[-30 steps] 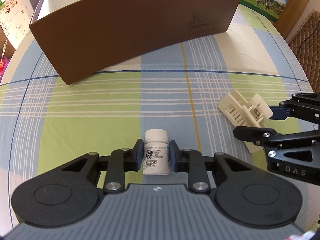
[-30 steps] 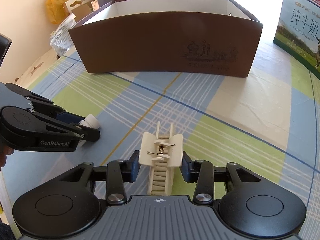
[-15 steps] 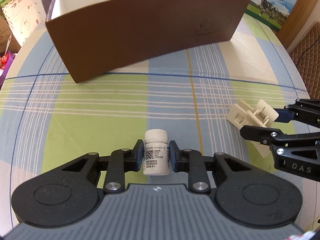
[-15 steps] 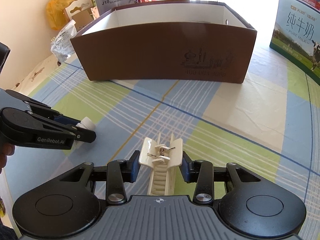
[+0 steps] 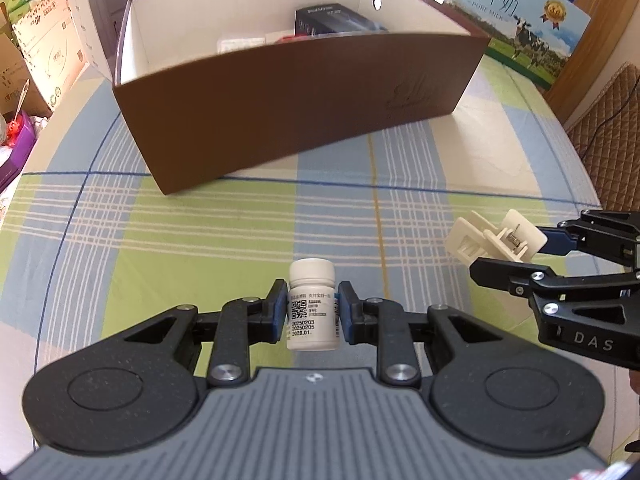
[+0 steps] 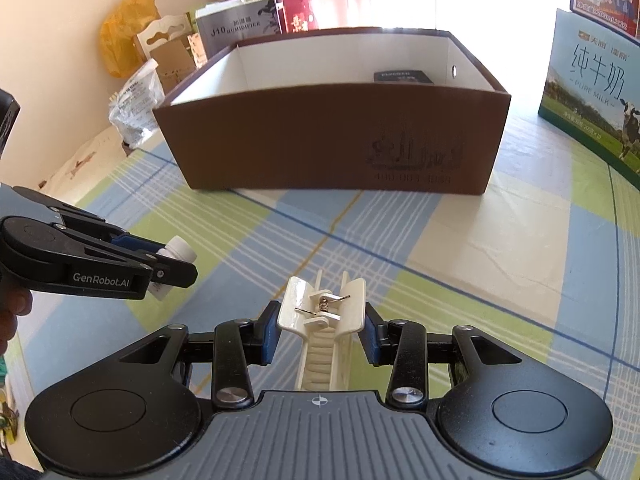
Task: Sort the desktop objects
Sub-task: 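Carry the pill bottle and hair clip into the brown box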
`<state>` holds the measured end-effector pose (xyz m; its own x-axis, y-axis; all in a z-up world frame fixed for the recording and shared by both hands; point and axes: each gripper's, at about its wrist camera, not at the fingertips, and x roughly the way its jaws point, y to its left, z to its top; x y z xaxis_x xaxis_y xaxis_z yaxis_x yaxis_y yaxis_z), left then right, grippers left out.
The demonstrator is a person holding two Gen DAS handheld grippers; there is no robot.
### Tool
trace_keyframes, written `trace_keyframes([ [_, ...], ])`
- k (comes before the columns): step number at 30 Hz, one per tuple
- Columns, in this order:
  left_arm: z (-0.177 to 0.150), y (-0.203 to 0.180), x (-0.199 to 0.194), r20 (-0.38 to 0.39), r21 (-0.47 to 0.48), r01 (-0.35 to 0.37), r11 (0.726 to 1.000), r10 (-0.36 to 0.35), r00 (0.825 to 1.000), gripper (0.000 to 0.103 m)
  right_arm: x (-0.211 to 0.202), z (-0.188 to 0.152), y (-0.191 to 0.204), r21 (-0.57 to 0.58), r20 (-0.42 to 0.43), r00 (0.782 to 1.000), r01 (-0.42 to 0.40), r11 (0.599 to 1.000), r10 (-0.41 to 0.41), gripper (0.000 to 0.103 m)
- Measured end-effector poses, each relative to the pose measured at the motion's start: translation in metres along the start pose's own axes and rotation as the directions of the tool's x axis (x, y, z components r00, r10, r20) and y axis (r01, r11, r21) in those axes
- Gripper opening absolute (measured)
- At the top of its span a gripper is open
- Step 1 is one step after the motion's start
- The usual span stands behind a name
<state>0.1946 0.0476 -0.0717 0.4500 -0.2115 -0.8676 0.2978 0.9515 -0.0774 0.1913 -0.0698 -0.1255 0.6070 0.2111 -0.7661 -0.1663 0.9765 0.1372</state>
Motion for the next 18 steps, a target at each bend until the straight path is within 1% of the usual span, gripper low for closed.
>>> trace_keyframes([
  [10,0.019,0.004,-0.026,0.083,-0.018,0.015,1.000,-0.013,0.996,0.022,-0.015,0.021,0.001,-0.007,0.064,0.998,-0.027,1.000,0.028,0.038],
  [18,0.034,0.005,-0.037,0.125,-0.023,0.017,1.000,-0.014,0.992,0.022,-0.022,0.041,0.001,-0.021,0.115,0.992,-0.042,0.999,0.044,0.038],
])
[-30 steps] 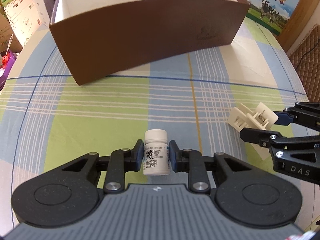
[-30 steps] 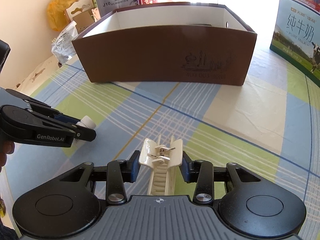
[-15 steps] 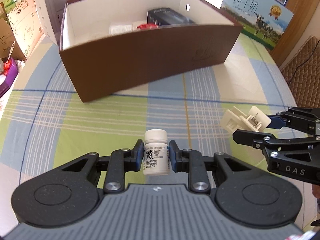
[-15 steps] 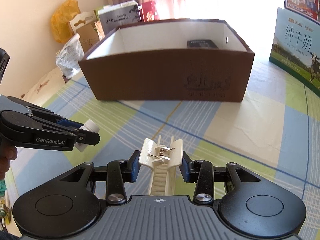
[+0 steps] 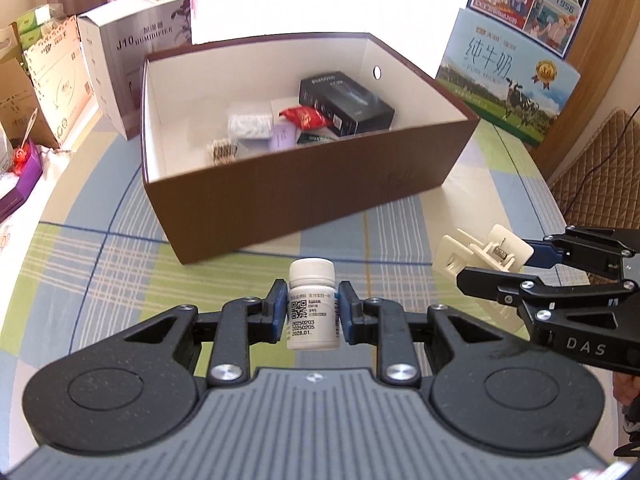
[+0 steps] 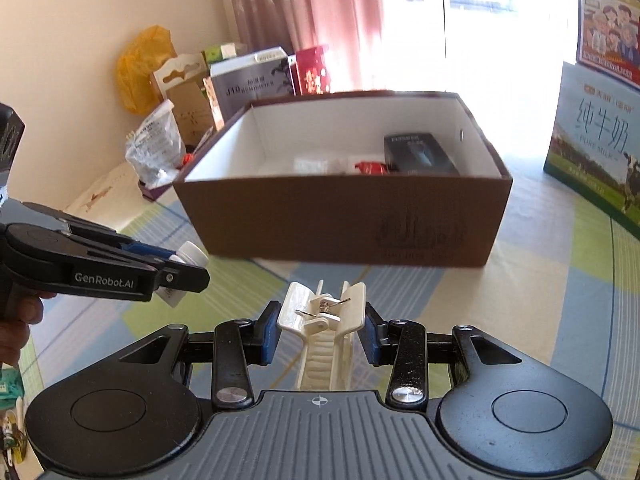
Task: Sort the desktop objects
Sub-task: 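Carry the pill bottle and hair clip into the brown box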
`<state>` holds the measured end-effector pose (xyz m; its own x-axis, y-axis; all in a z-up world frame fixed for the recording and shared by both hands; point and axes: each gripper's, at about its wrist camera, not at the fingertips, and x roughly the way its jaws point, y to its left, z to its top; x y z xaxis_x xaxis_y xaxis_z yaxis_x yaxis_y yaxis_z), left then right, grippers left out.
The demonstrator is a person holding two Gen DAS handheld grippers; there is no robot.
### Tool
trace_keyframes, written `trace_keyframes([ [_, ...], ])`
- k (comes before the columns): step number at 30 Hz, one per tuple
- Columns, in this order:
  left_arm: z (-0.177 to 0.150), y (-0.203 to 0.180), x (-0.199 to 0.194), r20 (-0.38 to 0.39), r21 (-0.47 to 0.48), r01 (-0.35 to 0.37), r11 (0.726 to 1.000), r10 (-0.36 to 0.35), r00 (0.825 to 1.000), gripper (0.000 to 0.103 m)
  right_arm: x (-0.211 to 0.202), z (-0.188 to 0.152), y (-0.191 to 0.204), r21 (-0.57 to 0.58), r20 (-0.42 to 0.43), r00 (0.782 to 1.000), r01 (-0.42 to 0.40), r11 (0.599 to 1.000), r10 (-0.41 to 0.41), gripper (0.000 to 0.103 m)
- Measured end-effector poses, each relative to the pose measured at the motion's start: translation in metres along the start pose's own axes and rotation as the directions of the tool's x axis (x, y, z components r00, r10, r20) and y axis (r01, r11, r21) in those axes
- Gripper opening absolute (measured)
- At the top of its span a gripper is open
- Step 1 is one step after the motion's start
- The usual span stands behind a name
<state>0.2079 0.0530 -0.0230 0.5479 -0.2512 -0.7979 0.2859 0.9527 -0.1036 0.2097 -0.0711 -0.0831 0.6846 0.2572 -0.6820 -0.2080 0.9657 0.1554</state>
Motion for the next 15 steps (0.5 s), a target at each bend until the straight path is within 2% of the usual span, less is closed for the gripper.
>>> trace_keyframes([
  [15,0.034,0.007,-0.009,0.077,-0.002,-0.014,1.000,0.014,0.997,0.022,-0.003,0.045,-0.006,-0.015,0.085,0.996,-0.038,0.999,0.040,0.038],
])
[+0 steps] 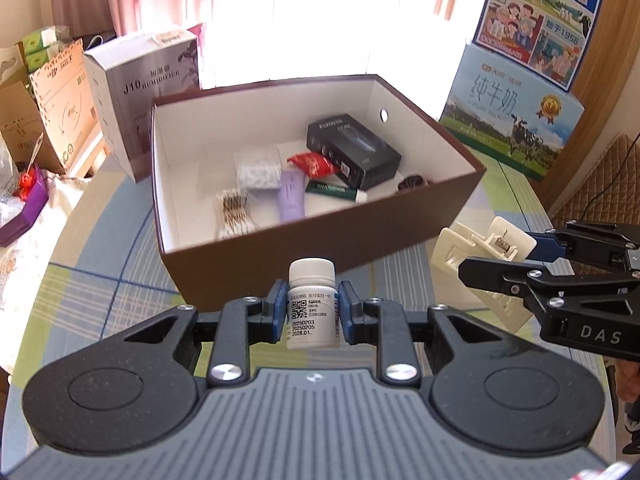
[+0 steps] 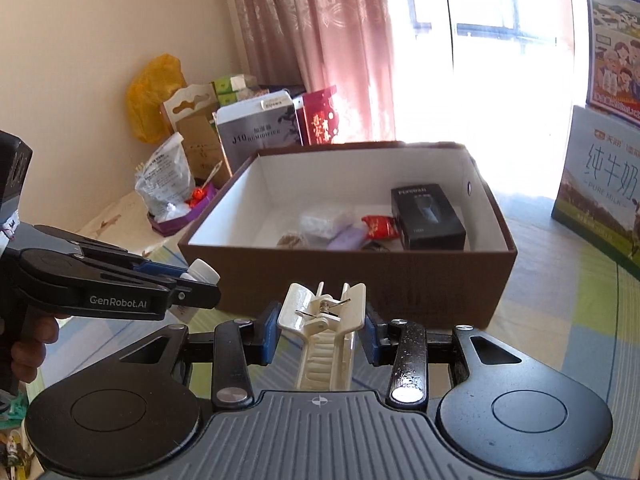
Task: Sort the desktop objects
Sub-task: 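Carry the pill bottle and hair clip into the brown box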
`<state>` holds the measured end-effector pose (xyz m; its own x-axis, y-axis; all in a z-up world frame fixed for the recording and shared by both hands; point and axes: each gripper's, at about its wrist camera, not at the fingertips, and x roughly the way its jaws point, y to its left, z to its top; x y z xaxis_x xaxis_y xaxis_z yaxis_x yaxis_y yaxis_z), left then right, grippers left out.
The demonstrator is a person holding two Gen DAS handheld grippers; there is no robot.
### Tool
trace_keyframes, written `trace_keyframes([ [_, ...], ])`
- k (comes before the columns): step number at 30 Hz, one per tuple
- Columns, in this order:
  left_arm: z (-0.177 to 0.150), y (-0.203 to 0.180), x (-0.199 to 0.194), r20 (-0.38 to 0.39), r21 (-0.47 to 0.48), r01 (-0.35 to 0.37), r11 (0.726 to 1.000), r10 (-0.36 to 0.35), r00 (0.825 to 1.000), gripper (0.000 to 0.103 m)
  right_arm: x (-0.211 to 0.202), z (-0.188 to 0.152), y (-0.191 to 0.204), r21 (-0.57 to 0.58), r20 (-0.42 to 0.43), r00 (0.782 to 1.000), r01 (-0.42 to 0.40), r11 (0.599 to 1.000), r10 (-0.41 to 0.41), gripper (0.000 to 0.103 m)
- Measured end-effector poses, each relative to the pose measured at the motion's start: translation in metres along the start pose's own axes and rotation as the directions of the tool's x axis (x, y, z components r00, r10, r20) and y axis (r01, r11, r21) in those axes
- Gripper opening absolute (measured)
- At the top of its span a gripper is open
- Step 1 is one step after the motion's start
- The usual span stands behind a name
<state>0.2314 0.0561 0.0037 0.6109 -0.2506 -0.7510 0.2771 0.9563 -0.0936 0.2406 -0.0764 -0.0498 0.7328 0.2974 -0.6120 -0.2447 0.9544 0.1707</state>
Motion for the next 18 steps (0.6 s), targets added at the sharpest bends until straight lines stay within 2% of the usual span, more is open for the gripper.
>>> trace_keyframes([
  [3,0.010,0.003,0.001,0.017,0.001,-0.004,1.000,0.004,1.000,0.022,0.002,0.013,-0.001,-0.003,0.020,1.000,-0.018,1.000,0.018,0.038],
  [4,0.013,0.004,0.001,0.022,0.001,-0.006,1.000,0.006,1.000,0.022,0.003,0.018,-0.002,-0.007,0.027,0.999,-0.023,1.000,0.023,0.031],
  [8,0.028,0.009,0.006,0.040,-0.009,-0.009,1.000,0.009,0.999,0.022,0.012,0.036,-0.004,-0.015,0.046,0.998,-0.042,0.999,0.043,0.031],
  [18,0.056,0.023,0.019,0.063,-0.018,-0.026,0.999,0.027,0.998,0.022,0.034,0.065,-0.013,-0.026,0.079,0.997,-0.021,0.999,0.023,0.031],
])
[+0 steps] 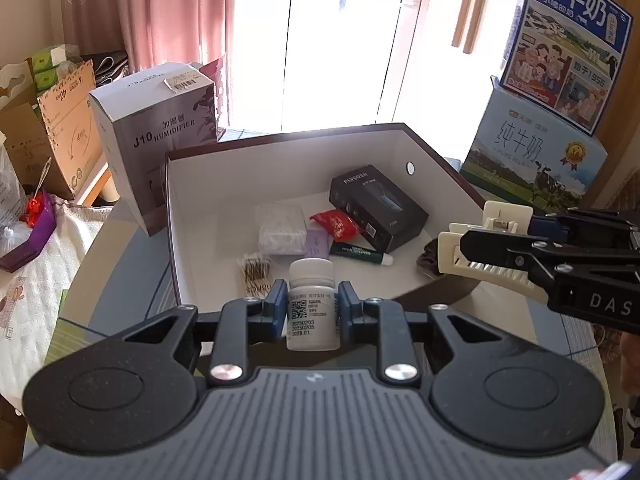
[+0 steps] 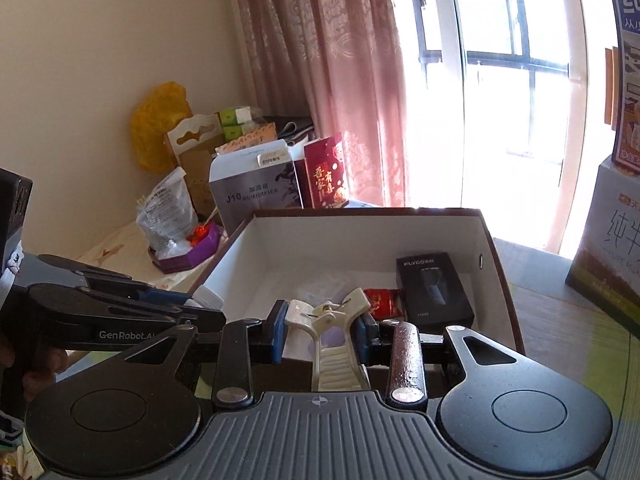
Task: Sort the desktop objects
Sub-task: 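Carry the pill bottle and hair clip into the brown box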
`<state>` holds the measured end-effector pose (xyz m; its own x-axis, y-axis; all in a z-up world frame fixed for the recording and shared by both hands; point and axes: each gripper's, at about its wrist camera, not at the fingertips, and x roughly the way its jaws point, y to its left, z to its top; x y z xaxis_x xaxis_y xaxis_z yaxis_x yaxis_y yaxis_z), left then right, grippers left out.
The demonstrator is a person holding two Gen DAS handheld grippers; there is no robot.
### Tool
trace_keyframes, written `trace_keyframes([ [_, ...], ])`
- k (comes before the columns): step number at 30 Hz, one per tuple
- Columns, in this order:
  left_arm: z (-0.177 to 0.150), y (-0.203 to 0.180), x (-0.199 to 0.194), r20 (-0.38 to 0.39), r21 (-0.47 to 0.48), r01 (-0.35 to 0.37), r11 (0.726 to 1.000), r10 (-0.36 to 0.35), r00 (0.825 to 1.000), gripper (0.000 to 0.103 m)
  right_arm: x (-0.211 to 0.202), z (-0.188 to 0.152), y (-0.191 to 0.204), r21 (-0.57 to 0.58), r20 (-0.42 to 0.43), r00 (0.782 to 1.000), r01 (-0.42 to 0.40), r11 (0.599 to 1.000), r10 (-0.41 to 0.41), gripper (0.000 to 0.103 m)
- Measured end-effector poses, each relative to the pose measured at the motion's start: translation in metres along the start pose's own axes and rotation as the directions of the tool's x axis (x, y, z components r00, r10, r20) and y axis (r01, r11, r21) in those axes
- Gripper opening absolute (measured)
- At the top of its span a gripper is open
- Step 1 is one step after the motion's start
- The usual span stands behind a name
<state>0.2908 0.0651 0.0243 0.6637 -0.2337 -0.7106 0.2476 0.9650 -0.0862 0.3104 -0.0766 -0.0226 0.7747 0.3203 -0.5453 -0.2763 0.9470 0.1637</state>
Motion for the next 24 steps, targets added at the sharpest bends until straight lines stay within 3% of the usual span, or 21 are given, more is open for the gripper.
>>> trace_keyframes([
  [12,0.027,0.004,0.033,-0.012,0.010,-0.007,1.000,0.007,1.000,0.022,0.038,0.025,-0.019,-0.003,0.001,1.000,0.007,1.000,-0.007,0.031],
  [24,0.043,0.019,0.090,-0.128,-0.034,0.018,0.999,-0.023,0.992,0.022,0.089,0.035,-0.046,0.045,-0.080,0.997,0.013,0.999,-0.010,0.031],
])
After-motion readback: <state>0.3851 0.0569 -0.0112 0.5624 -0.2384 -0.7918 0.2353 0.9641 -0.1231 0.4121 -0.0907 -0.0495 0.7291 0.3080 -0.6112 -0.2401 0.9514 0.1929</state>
